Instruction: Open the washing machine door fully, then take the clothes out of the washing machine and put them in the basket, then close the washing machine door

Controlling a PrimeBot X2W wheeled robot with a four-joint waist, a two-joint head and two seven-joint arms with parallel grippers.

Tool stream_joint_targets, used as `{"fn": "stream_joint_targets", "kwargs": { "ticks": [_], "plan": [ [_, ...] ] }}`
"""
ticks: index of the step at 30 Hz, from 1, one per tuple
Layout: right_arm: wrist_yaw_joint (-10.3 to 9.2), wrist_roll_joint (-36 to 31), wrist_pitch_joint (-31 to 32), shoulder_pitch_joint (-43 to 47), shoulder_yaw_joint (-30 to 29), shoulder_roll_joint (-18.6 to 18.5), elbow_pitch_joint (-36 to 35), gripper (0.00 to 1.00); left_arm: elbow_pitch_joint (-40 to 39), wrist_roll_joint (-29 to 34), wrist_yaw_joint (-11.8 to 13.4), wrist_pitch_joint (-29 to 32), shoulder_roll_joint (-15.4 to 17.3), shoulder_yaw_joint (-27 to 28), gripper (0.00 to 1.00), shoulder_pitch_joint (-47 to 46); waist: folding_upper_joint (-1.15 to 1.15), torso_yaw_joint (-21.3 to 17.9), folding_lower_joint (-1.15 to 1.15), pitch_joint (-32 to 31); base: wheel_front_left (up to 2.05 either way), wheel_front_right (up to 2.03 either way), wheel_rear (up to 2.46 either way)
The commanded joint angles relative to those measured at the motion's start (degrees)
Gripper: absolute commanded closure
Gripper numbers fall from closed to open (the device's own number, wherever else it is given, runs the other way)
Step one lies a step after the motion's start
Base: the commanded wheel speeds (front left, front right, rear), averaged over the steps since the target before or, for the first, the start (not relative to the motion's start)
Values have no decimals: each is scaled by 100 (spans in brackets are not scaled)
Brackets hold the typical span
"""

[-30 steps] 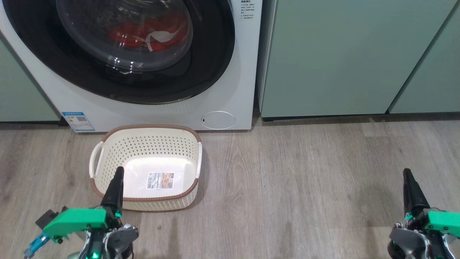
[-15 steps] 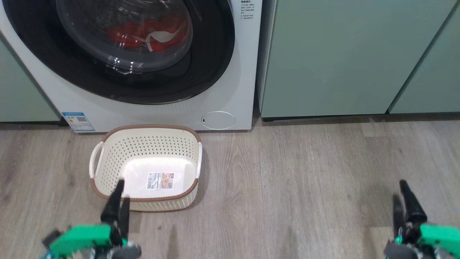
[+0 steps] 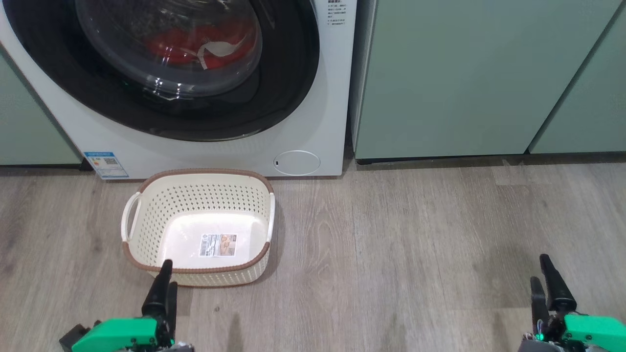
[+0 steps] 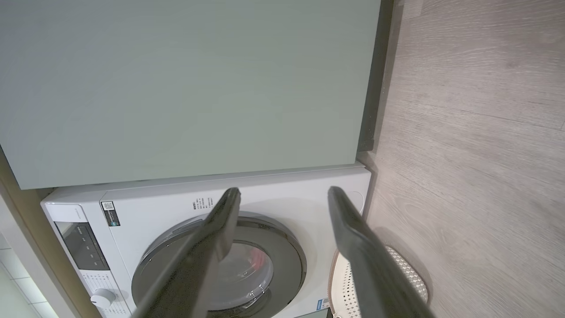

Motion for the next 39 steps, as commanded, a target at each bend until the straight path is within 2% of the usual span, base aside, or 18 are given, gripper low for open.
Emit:
{"fn": "stream_joint_targets", "kwargs": {
  "ticks": [1, 9, 20, 30, 39],
  "plan": [
    [9, -92, -76, -240, 28, -46, -238, 0, -222, 112, -6, -52, 43, 10, 0, -304, 0, 1, 0, 1, 0, 0, 0],
    [12, -577, -211, -279, 89, -54, -430, 0, -303, 560, -9, -187, 47, 64, 0, -371, 0, 2, 0, 11, 0, 0, 0],
    [16, -1552, -396, -326, 205, -65, -715, 0, -498, 1497, 32, -372, 53, 95, 0, -448, 0, 8, 0, 24, 0, 0, 0],
    [19, -2646, -548, -374, 322, -74, -897, 0, -718, 2519, 212, -524, 58, -42, 0, -487, 0, 21, 0, 41, 0, 0, 0],
    [23, -3783, -700, -411, 476, -83, -1026, 0, -912, 3539, 498, -675, 63, -150, 0, -541, 0, 26, 0, 52, 0, 0, 0]
  ]
}}
